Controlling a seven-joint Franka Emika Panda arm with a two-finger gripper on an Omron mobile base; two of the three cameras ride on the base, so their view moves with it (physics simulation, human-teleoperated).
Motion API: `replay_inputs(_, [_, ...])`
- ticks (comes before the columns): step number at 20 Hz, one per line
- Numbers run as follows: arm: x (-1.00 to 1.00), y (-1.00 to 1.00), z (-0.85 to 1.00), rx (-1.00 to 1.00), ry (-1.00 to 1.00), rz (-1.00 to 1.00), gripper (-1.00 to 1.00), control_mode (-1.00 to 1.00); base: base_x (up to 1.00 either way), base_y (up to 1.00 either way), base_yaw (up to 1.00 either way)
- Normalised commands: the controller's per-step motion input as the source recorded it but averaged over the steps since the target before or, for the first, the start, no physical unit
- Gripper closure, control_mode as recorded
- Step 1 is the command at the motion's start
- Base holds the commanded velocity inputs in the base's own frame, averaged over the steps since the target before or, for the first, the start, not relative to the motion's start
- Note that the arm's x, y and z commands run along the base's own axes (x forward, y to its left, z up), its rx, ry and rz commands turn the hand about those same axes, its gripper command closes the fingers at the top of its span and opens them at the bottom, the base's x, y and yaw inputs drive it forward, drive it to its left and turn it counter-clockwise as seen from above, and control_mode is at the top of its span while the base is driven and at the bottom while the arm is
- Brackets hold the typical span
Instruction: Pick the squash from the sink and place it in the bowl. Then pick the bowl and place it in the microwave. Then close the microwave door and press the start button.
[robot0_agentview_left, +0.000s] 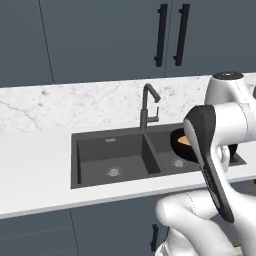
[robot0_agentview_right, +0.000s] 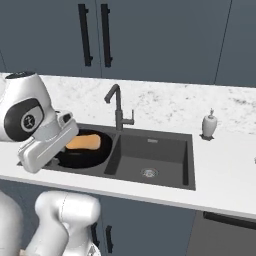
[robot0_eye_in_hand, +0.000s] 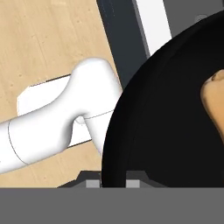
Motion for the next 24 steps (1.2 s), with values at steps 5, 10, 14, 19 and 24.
replay_inputs(5, [0.00,0.00,0.00,0.00,0.00,0.00,1.00,1.00,-0.92,-0.03,-0.02])
replay_inputs(10, [0.00,0.00,0.00,0.00,0.00,0.00,1.00,1.00,-0.82,0.00,-0.02])
replay_inputs(14, [0.00,0.00,0.00,0.00,0.00,0.00,1.00,1.00,-0.30,0.00,-0.52])
replay_inputs(19, [0.00,0.00,0.00,0.00,0.00,0.00,1.00,1.00,-0.25,0.00,-0.80])
replay_inputs(24, [0.00,0.00,0.00,0.00,0.00,0.00,1.00,1.00,-0.30,0.00,-0.86])
